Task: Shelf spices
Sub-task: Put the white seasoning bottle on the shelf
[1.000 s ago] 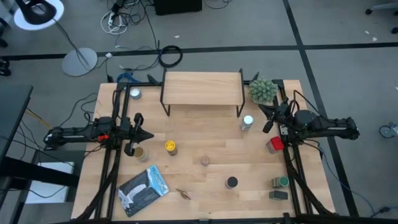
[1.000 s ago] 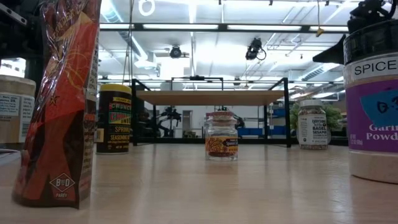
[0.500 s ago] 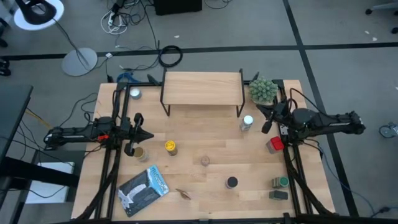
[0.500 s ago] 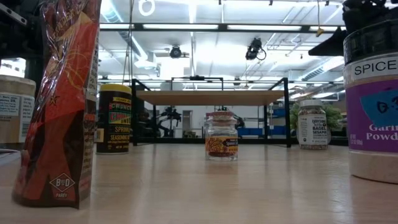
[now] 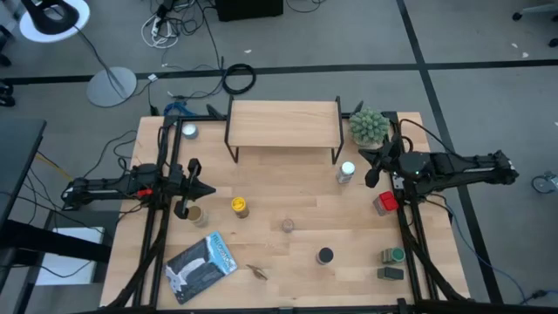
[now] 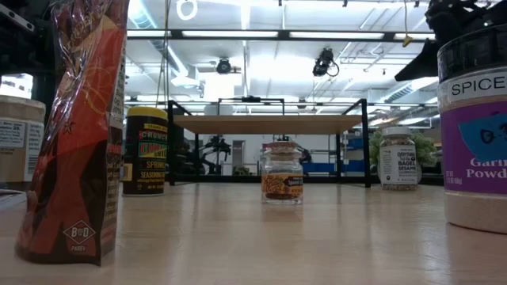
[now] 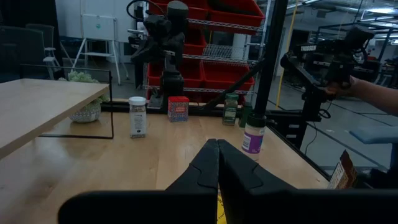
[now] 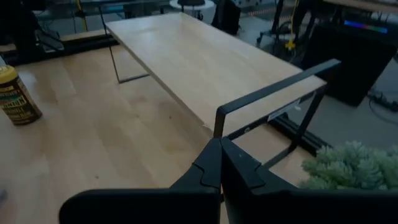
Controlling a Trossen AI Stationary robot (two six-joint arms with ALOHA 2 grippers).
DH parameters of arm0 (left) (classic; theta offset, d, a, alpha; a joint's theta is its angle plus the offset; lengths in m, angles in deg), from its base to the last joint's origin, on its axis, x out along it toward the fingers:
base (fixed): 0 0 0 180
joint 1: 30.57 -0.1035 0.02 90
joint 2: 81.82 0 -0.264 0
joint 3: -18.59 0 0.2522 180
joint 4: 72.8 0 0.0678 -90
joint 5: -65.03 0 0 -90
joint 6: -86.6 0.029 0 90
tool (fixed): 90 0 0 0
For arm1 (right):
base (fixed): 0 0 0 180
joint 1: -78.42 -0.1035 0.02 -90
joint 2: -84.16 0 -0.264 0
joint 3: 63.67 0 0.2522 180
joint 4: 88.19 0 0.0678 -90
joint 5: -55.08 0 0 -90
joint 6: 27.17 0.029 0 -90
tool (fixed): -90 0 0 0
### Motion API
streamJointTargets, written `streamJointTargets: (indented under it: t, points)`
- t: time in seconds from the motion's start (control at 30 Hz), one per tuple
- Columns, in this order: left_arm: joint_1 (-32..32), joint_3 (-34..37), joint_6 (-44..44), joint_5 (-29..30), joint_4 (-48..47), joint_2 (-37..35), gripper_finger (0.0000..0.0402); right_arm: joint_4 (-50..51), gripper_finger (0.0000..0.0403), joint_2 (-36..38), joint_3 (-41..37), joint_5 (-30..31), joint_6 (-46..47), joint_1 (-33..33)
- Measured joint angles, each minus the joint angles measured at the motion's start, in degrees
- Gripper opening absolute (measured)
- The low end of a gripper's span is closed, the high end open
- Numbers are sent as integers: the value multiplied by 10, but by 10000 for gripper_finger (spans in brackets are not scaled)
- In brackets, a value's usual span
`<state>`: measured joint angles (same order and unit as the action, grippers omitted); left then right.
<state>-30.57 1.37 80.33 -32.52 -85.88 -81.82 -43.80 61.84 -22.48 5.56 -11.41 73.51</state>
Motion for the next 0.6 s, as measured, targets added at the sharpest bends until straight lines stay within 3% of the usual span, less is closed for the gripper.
streamJointTargets:
  t: [0.23, 0.6]
  points:
    - [0, 0, 0, 0, 0, 0, 8, 78, 0, -70, 53, -2, 111, -42]
    - [0, 0, 0, 0, 0, 0, 8, 174, 0, -174, 92, 39, 371, -196]
